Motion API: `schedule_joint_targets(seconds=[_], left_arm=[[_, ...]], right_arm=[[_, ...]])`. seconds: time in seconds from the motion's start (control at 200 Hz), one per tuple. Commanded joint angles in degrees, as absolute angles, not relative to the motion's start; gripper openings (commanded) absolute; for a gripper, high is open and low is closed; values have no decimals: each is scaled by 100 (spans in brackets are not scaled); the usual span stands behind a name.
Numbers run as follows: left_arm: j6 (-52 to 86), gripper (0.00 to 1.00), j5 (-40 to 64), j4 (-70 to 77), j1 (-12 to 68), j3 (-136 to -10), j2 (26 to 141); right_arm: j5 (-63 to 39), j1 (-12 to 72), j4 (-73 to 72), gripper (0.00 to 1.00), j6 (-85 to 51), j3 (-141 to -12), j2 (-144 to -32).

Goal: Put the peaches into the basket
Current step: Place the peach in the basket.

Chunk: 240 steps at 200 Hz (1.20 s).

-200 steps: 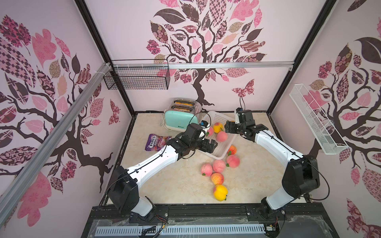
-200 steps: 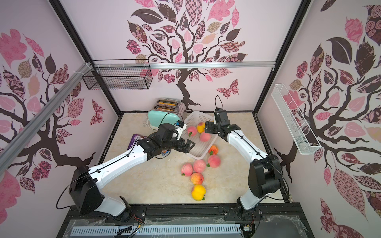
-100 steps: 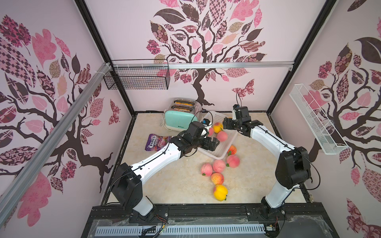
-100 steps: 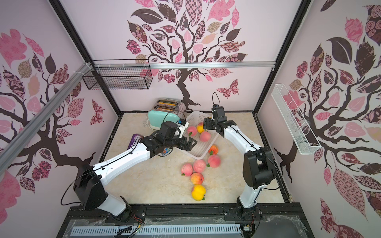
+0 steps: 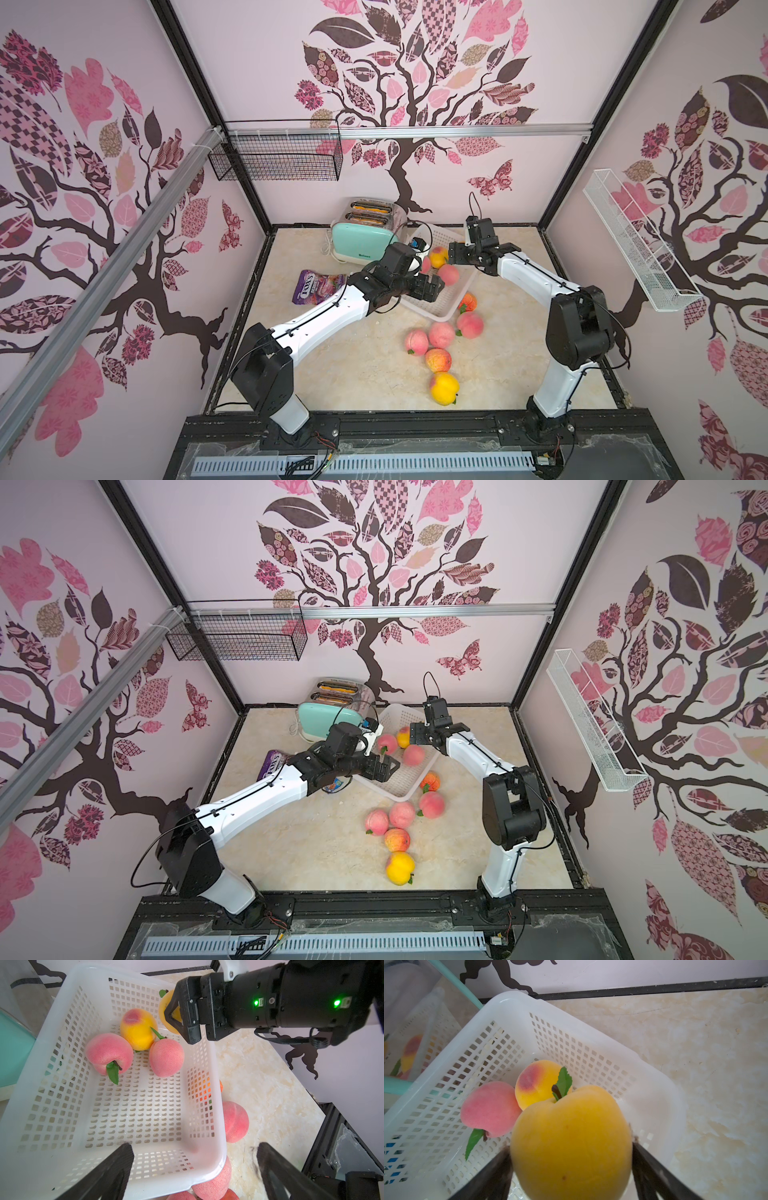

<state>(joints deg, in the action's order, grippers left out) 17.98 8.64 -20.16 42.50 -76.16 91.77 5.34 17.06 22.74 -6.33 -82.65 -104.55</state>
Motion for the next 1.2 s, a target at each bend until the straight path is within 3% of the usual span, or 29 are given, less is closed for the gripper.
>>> schedule_joint_targets(seconds=[0.0,1.195], left_arm=[[1758,97,816,-1941,4229,-7638,9197],[1837,97,940,-1775,4227,-7529,9247]], right_arm=[[703,1679,2179,88,-524,-8574,-10521],[1018,1661,2240,88,-271,-8930,-11292]])
